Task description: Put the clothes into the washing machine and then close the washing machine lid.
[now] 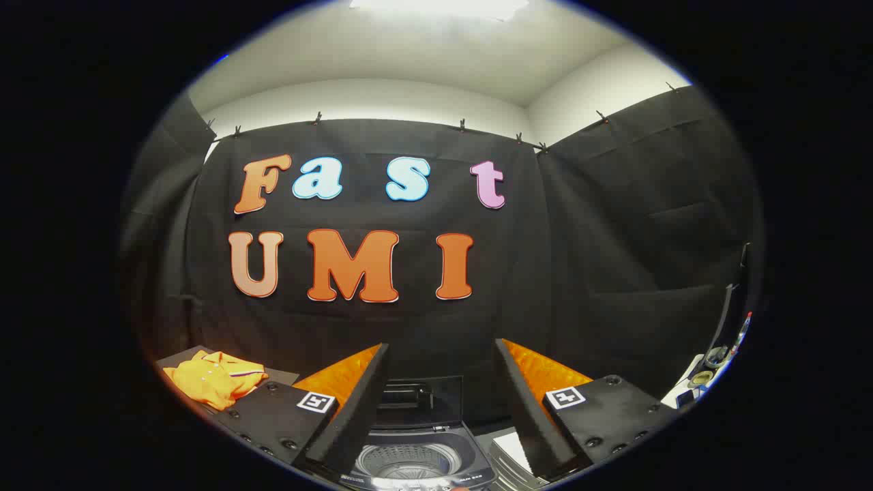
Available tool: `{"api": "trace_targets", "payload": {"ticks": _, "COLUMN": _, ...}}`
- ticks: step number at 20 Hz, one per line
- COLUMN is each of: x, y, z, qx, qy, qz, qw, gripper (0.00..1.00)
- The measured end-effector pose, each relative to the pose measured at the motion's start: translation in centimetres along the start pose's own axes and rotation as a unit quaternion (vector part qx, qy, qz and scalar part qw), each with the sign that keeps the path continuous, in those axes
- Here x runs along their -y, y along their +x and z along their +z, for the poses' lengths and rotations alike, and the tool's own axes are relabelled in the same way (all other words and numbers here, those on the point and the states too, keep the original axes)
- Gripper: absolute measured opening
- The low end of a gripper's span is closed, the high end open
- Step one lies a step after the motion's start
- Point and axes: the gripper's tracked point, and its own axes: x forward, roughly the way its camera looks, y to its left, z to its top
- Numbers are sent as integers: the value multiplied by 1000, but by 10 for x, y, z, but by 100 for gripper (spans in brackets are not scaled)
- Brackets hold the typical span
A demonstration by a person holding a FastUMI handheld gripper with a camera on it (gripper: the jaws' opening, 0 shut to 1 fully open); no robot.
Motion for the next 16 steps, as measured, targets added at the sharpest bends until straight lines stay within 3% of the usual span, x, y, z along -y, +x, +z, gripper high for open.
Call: {"api": "trace_targets", "payload": {"ticks": 16, "x": -30, "y": 6, "z": 3, "qx": 5, "qy": -12, "qz": 13, "qw": 1000, "gripper": 96}}
